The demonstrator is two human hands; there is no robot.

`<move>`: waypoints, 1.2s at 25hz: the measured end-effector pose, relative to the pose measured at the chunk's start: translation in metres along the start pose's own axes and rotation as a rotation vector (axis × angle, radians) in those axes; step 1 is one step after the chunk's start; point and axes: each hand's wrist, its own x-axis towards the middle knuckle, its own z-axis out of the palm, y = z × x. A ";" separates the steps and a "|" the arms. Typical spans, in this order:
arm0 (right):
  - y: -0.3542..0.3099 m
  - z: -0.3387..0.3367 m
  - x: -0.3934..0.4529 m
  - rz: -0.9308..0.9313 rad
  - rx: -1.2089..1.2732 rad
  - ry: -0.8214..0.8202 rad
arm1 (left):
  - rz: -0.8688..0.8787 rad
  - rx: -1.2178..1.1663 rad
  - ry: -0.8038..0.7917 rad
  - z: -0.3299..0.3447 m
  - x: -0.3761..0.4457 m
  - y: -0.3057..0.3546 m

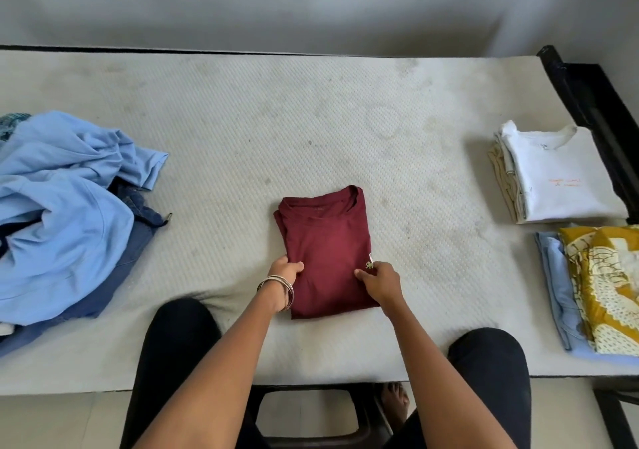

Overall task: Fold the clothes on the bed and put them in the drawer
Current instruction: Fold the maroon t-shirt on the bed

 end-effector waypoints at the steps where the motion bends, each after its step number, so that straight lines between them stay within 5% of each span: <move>1: -0.003 -0.002 -0.003 -0.010 0.111 -0.038 | 0.006 -0.035 -0.008 -0.001 -0.003 0.004; 7: -0.016 -0.054 -0.028 -0.002 0.629 -0.243 | 0.093 -0.122 -0.143 0.018 -0.034 0.028; 16: 0.018 -0.245 -0.040 -0.215 0.787 -0.001 | 0.355 -0.016 -0.521 0.191 -0.093 0.091; 26: 0.038 -0.477 0.087 -0.311 0.438 0.389 | 0.445 0.162 -0.711 0.433 -0.097 0.189; 30: 0.076 -0.464 0.130 0.047 -0.187 0.668 | 0.307 0.374 -0.504 0.448 -0.060 0.164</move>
